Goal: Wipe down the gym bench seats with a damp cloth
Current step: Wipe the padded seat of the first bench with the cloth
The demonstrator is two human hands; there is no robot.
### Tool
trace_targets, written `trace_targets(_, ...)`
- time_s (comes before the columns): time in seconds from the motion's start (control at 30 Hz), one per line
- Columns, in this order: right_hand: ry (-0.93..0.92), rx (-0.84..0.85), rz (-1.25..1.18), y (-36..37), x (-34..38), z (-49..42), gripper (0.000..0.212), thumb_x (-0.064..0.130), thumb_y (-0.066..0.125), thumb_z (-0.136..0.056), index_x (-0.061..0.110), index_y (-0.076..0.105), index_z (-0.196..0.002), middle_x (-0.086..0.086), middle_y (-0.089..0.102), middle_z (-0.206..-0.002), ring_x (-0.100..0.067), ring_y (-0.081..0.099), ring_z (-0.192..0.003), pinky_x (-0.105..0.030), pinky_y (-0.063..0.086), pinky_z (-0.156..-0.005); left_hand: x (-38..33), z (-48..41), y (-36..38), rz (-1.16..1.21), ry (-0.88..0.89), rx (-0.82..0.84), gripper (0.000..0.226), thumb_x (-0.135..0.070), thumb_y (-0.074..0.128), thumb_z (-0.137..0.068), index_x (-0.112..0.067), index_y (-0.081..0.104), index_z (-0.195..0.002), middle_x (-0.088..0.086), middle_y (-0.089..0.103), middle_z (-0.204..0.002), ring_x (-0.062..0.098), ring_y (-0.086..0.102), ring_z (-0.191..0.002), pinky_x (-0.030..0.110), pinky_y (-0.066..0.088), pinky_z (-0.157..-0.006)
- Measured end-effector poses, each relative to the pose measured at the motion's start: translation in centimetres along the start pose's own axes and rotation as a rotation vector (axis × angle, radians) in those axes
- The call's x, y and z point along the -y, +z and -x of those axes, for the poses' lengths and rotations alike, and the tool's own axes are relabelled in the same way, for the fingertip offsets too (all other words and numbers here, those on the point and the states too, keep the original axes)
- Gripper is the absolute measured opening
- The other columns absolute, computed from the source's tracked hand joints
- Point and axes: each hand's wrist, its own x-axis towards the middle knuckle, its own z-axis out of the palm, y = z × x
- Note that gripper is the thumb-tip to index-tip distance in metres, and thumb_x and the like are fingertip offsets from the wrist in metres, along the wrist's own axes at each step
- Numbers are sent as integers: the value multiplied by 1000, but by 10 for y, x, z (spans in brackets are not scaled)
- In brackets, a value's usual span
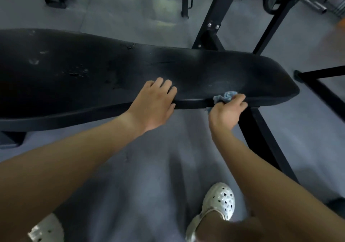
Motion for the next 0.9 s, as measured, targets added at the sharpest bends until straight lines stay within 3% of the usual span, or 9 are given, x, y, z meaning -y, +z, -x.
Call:
trace_targets(0.13, 31, 36, -16, 6, 11, 25, 34, -5, 50, -89, 7, 44, -121, -6, 42, -132, -21, 52, -87, -33, 40, -72, 8, 10, 2, 39, 50, 10, 47, -37, 43, -101, -10, 47, -139, 9, 56, -128, 26, 52, -105, 40, 47, -93)
trace_targets(0.23, -40, 163, -42, 12, 19, 57, 35, -9, 45, -85, 6, 45, -116, -4, 44, -126, -16, 45, -89, -27, 35, -76, 15, 15, 0, 64, 72, 68, 51, -35, 46, -99, -9, 46, -143, 13, 50, -147, 30, 54, -121, 44, 43, -105)
trace_targets(0.37, -151, 358, -97, 16, 27, 85, 32, -7, 45, -85, 14, 47, -108, -3, 49, -117, -9, 52, -86, -33, 49, -83, 25, 29, -17, 182, 32, 156, 56, -30, 52, -98, -11, 43, -150, 12, 41, -158, 28, 40, -144, 46, 27, -122)
trace_targets(0.47, -209, 454, -86, 10, 38, 83, 29, -5, 46, -83, 17, 48, -101, -11, 53, -116, -13, 58, -89, -24, 51, -70, 39, 47, -31, 194, 20, 156, 52, -30, 54, -96, -11, 46, -145, 11, 46, -149, 30, 47, -134, 44, 36, -115)
trace_targets(0.53, -194, 408, -112, 0, 46, 74, 30, -7, 45, -83, 20, 48, -97, -12, 55, -118, -17, 62, -89, -9, 46, -56, 49, 59, -38, 210, -11, 168, 49, -33, 53, -97, -12, 48, -142, 10, 49, -142, 31, 50, -126, 45, 42, -108)
trace_targets(0.6, -146, 310, -102, -12, 53, 65, 30, -10, 45, -88, 16, 48, -102, -15, 51, -123, -10, 58, -88, -3, 42, -56, 55, 67, -45, 237, -61, 186, 45, -37, 53, -98, -14, 50, -137, 9, 51, -135, 31, 52, -119, 46, 45, -102)
trace_targets(0.73, -73, 246, -21, -11, 60, 69, 36, -8, 43, -91, 10, 50, -121, -10, 43, -130, -15, 58, -89, -19, 45, -74, 69, 78, -51, 232, -125, 205, 42, -40, 52, -99, -14, 51, -133, 9, 51, -131, 31, 52, -117, 48, 47, -100)
trace_targets(0.9, -177, 231, 31, 24, 59, 112, 32, -6, 45, -89, 9, 49, -117, -8, 44, -124, -23, 51, -88, -34, 43, -78, 85, 80, -50, 164, -142, 206, 40, -40, 51, -100, -13, 53, -130, 9, 52, -129, 30, 51, -118, 47, 46, -99)
